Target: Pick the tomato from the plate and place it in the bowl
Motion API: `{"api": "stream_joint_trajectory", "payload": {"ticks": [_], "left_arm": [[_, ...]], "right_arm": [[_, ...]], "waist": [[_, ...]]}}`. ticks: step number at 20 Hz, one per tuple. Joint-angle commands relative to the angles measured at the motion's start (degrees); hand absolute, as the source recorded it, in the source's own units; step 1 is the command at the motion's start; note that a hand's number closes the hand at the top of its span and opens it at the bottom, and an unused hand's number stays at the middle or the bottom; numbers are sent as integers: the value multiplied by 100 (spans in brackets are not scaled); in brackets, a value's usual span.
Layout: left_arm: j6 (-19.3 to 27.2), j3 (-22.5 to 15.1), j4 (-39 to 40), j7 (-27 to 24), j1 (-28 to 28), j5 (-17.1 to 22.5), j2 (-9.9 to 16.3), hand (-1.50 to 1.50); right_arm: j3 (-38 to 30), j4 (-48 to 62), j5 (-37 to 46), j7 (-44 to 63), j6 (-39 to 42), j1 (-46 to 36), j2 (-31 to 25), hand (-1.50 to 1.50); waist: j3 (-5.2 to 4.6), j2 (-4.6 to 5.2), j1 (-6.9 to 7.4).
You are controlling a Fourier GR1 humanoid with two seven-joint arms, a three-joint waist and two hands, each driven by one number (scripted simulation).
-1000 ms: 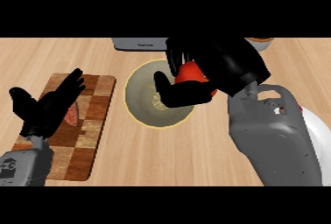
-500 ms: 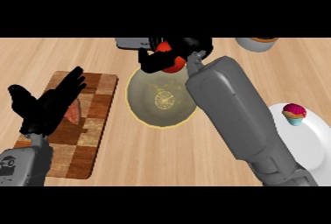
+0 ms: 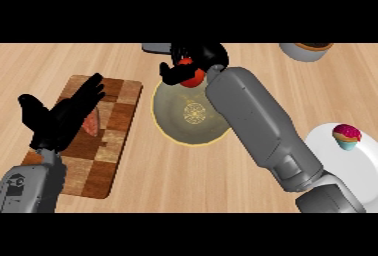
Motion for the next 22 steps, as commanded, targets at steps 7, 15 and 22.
{"api": "stream_joint_trajectory", "payload": {"ticks": [7, 15, 22], "left_arm": [[28, -114, 134, 42, -382, -34, -108, 0], [-51, -39, 212, 121, -434, 19, 6, 0], [-55, 162, 238, 7, -174, 76, 115, 0]], "right_arm": [[-345, 1226, -1707, -1020, -946, -64, 6, -150], [-310, 1775, -2001, -1676, -1961, -514, 6, -150], [-871, 2231, -2001, -2267, -2541, -572, -290, -150]], "waist": [[7, 84, 280], [4, 61, 247], [5, 15, -84]]}}
